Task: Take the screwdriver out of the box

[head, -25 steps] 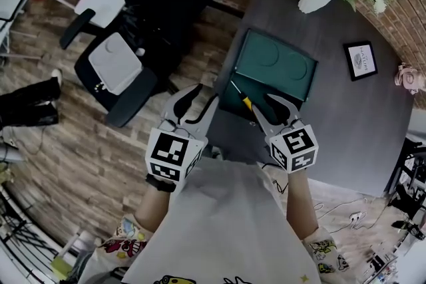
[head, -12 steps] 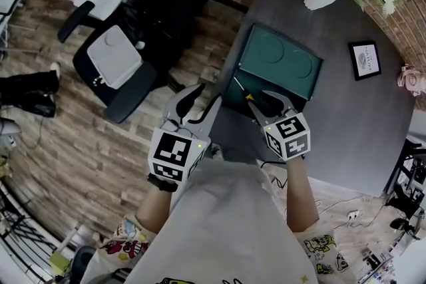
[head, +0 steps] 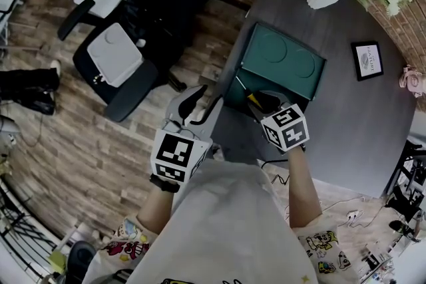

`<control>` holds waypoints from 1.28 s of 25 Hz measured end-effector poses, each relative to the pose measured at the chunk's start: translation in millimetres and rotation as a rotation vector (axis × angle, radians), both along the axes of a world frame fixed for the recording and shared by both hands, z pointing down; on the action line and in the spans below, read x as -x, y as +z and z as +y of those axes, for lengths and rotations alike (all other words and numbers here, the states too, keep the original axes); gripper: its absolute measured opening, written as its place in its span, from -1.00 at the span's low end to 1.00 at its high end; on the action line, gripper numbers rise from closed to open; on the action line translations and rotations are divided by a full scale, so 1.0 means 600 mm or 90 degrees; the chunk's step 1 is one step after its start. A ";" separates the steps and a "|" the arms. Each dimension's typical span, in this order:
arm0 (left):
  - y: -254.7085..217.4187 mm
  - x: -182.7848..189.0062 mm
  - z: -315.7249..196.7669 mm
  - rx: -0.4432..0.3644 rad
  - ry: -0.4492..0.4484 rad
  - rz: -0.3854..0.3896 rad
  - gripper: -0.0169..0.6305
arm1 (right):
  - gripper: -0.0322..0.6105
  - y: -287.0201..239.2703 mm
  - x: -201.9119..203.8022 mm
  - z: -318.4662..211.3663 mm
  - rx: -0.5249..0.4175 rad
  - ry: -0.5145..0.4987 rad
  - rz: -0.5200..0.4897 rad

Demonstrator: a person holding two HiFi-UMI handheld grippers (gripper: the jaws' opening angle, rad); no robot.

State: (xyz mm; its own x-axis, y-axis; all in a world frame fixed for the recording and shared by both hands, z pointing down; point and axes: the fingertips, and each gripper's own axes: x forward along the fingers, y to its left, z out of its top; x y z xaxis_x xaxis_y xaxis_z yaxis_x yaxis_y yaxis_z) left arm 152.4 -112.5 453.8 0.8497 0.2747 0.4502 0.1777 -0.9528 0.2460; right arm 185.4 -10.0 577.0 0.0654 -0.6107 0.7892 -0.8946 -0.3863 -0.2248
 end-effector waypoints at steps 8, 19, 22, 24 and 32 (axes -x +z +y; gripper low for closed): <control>0.005 0.007 -0.001 0.001 -0.001 -0.005 -0.48 | -0.42 0.019 0.000 -0.006 0.044 -0.032 -0.004; 0.006 0.005 0.000 -0.001 -0.007 -0.003 -0.49 | -0.48 0.027 0.001 -0.005 0.121 -0.120 0.056; 0.004 0.006 0.000 0.003 -0.011 -0.001 -0.49 | -0.55 0.025 0.001 -0.007 0.146 -0.148 0.090; 0.003 0.005 0.000 0.003 -0.013 0.001 -0.49 | -0.57 0.026 0.000 -0.007 0.153 -0.154 0.099; 0.002 0.007 -0.002 0.004 -0.022 0.005 -0.50 | -0.57 0.027 0.000 -0.007 0.152 -0.157 0.102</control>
